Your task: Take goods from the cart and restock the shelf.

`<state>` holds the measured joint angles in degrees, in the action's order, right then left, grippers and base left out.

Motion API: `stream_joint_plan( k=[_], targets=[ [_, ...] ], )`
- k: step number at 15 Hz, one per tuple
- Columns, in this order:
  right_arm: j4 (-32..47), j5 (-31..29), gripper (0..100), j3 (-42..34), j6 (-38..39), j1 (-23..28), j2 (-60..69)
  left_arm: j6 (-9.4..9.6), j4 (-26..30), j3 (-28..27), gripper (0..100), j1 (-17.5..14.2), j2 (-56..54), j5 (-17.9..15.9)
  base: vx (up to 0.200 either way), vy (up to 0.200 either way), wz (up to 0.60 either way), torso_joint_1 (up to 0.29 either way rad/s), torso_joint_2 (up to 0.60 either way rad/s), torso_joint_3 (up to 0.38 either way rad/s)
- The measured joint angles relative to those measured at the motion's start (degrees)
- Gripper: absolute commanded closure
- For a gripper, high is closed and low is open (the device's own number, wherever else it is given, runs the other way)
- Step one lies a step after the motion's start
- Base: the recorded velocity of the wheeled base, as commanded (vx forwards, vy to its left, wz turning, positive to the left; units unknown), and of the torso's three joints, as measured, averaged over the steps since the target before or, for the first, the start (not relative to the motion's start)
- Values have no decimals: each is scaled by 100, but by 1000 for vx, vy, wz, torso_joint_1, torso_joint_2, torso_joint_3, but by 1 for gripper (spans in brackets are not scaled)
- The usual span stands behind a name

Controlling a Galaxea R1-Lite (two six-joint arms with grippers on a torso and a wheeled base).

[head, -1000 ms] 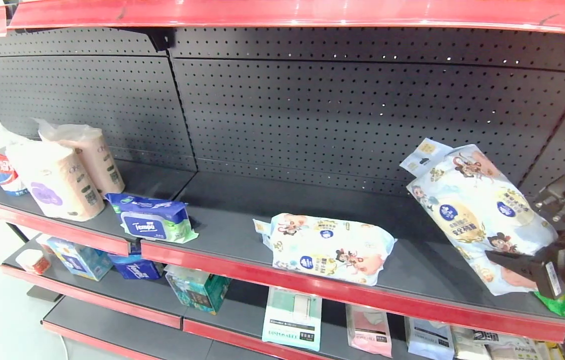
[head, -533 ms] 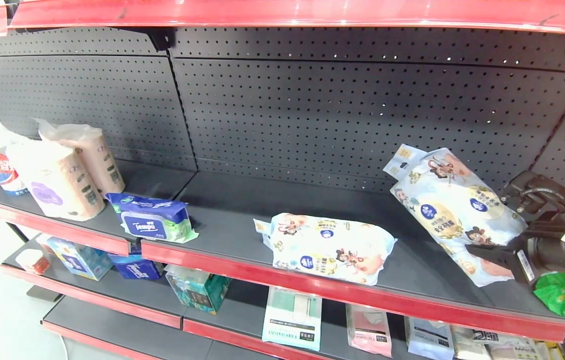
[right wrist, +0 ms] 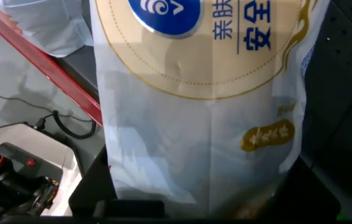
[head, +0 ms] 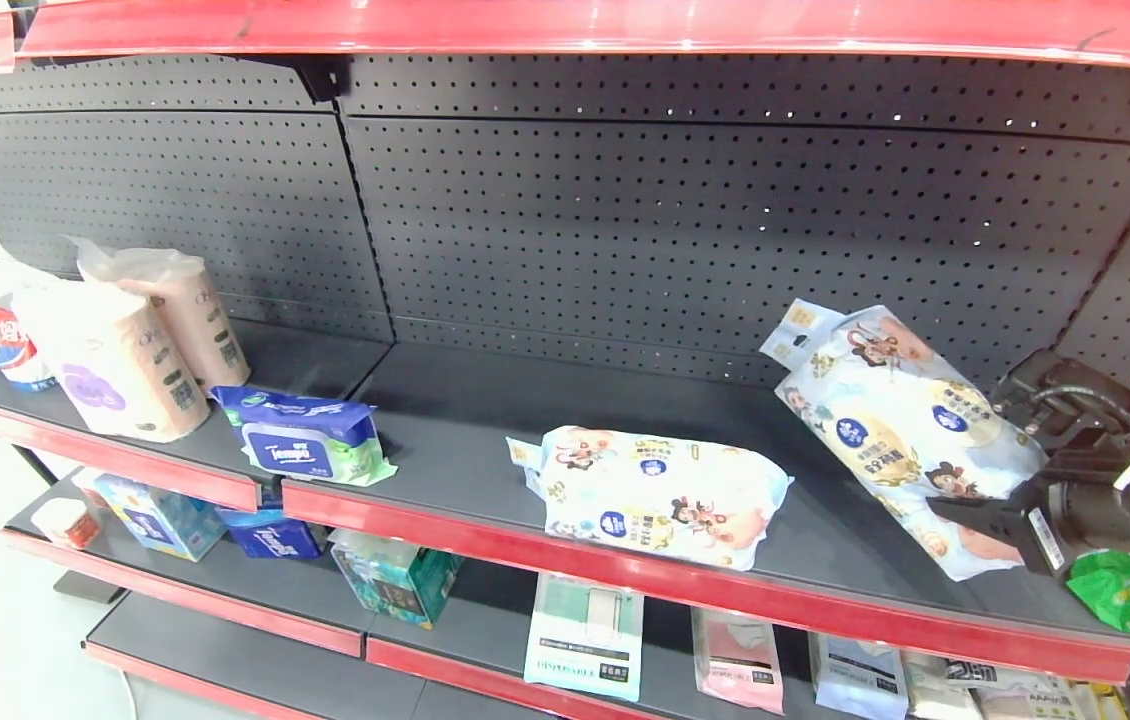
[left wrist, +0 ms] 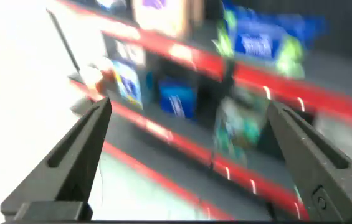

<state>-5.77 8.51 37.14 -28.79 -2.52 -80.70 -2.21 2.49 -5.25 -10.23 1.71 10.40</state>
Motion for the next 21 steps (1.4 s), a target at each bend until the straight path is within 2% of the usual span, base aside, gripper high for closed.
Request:
stream_joint_plan(
  k=[2, 3, 4, 21],
  targets=[
    [-2, 0, 100, 0, -2, 13, -22, -46, -324, 347, 0, -10, -102, -956, 0, 0, 0, 0, 0, 0],
    [0, -6, 100, 1, -2, 16, -33, 134, -260, 427, 0, -2, -133, -1274, 0, 0, 0, 0, 0, 0],
    [-4, -9, 100, 9, 0, 18, -39, 210, -197, 466, 0, 6, -150, -1370, 0, 0, 0, 0, 0, 0],
    [-41, 13, 100, 149, -156, -30, -533, 230, -205, 507, 0, 4, -171, -1357, 0, 0, 0, 0, 0, 0]
  ],
)
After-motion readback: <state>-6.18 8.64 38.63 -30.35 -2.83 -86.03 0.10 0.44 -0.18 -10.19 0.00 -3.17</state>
